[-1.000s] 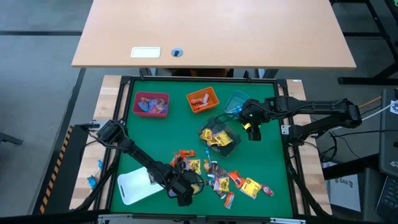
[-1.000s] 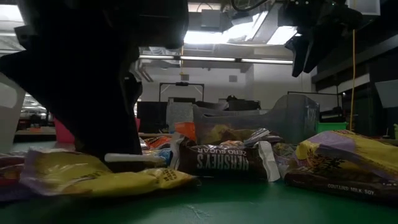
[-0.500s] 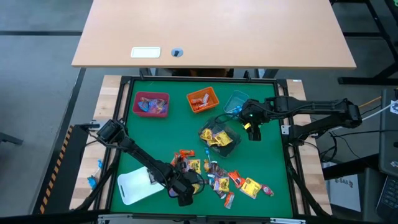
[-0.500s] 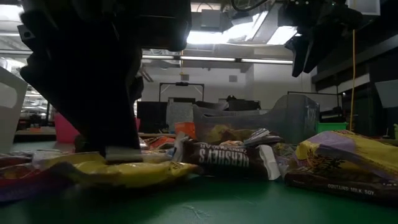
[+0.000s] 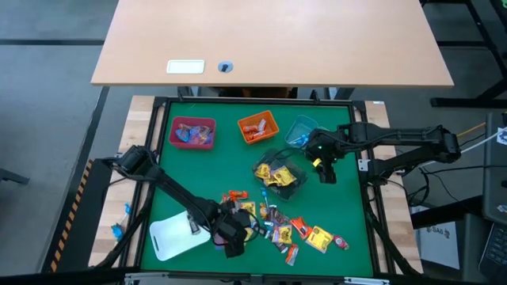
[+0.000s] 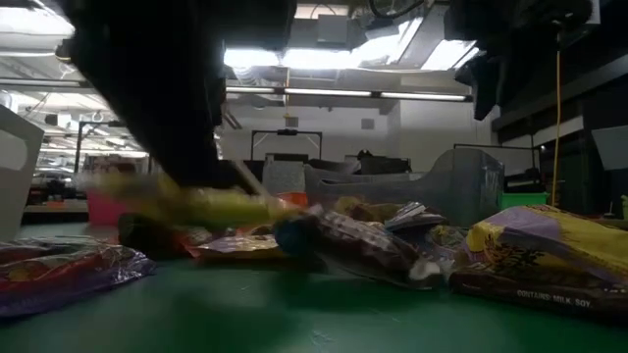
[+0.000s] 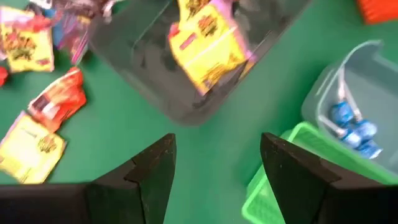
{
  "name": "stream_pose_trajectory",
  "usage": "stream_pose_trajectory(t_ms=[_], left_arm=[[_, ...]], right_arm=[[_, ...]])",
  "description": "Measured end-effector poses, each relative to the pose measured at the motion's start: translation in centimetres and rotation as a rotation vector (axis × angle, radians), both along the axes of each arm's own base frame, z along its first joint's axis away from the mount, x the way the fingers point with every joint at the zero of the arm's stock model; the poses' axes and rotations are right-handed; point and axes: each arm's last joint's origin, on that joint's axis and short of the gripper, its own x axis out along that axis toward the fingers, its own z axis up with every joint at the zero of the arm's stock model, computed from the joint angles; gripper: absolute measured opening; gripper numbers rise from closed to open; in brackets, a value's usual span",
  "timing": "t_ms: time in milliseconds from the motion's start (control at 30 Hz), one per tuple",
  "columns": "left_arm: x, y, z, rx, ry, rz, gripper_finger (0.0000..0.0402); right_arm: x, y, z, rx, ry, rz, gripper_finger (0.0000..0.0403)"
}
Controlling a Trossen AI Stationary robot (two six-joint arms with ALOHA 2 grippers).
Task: Sort candy
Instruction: Put the yellow candy pack into the black bin
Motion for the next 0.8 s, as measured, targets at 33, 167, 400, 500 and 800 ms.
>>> stream_pose_trajectory(t_ms=[33,167,400,500,800], left_arm=[[-0.1,0.2,0.4,-0.001,0.004,0.002,0.0],[-0.3,1.3,2.1,-0.003,-0.007,0.019,0.0],[0.4,4.1,4.6,0.047,-0.083,-0.009,0.0],[1.2,5.8,5.0,0.107,-0.116,-0.009,0.0],[3.9,12.5,5.6,0.276,-0.206,0.011,0.0]], right_arm=[[-0.1,0.0,0.0,0.007,0.012,0.001,0.0234],[-0.4,0.1,-0.1,0.015,0.045,0.003,0.0234],[-0.6,0.2,-0.2,0.043,0.062,0.012,0.0234],[-0.6,0.2,-0.2,0.072,0.064,0.019,0.0234],[-0.9,0.4,-0.2,0.161,0.103,-0.047,0.0234]])
